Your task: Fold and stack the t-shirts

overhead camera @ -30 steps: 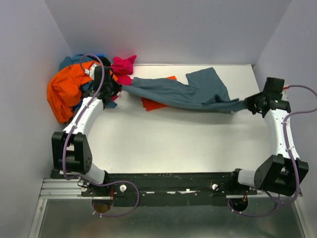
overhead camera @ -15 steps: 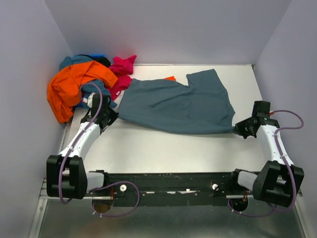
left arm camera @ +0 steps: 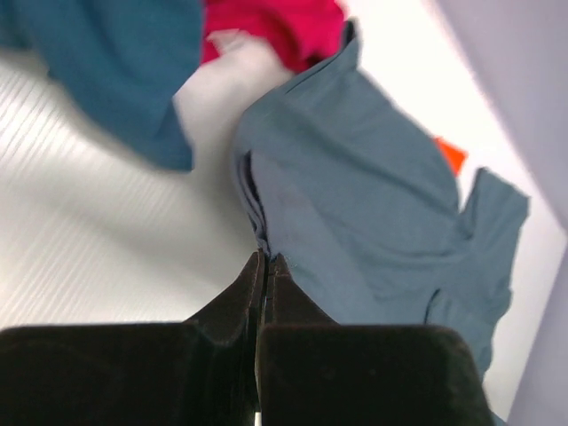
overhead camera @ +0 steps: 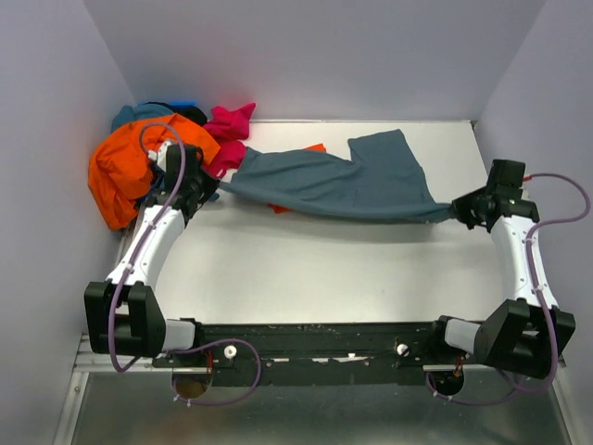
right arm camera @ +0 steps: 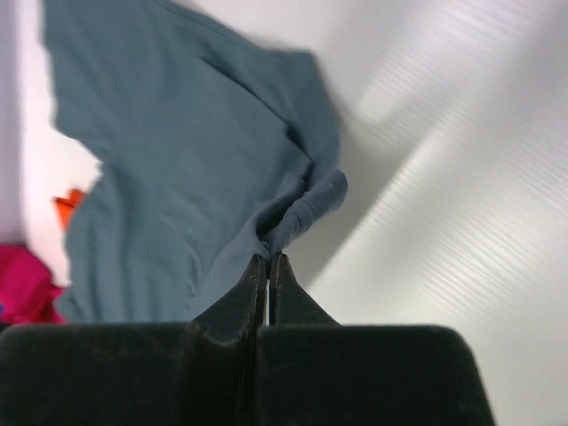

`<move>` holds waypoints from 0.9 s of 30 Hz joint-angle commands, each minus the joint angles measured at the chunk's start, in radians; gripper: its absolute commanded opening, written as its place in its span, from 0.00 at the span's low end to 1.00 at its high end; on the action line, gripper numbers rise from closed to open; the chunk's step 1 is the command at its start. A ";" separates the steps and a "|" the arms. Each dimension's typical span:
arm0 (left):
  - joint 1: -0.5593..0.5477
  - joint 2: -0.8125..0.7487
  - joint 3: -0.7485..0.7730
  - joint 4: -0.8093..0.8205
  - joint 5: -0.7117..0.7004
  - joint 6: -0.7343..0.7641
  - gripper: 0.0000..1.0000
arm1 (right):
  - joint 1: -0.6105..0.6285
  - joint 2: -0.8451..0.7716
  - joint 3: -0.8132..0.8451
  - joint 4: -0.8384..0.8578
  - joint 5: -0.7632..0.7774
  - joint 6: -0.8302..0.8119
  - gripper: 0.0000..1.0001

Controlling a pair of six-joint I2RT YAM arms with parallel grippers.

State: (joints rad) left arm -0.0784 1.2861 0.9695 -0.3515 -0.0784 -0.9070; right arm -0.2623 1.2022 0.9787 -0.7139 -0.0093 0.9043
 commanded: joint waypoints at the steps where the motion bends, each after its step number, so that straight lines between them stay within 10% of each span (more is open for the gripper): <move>1: 0.011 0.097 0.200 -0.030 -0.031 0.008 0.00 | -0.006 0.055 0.170 -0.025 0.005 0.008 0.01; 27: 0.017 0.110 0.604 -0.248 -0.067 0.103 0.00 | -0.052 0.062 0.591 -0.136 -0.044 -0.061 0.01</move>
State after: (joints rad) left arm -0.0784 1.4372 1.5620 -0.5400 -0.0830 -0.8421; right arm -0.2966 1.2968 1.5234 -0.8104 -0.0494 0.8845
